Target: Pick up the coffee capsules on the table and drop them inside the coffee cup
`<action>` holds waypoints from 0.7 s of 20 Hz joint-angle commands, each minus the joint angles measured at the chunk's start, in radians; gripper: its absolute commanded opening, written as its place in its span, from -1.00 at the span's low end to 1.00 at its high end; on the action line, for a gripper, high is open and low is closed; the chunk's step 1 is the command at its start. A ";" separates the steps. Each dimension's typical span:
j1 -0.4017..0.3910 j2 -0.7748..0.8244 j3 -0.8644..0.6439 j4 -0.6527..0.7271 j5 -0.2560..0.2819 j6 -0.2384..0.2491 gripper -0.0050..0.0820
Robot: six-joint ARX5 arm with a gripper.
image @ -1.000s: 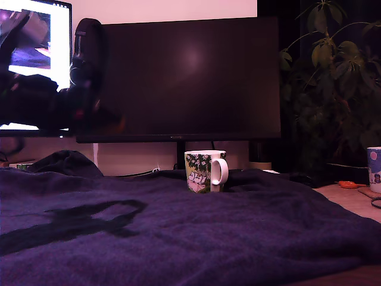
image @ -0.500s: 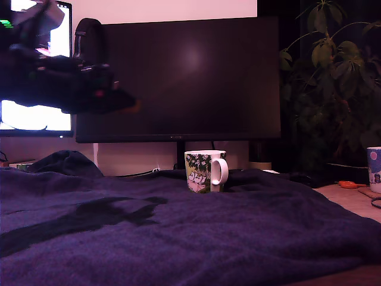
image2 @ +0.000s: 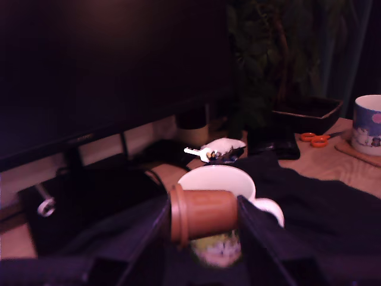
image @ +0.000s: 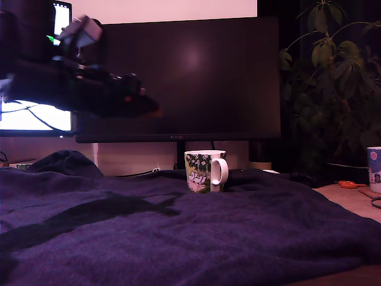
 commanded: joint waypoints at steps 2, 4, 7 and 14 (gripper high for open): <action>-0.004 0.057 0.062 -0.034 0.024 0.004 -0.47; -0.010 0.085 0.103 -0.049 0.036 0.004 -0.47; -0.019 0.114 0.172 -0.121 0.050 0.004 -0.47; -0.051 0.171 0.365 -0.382 0.082 0.005 -0.47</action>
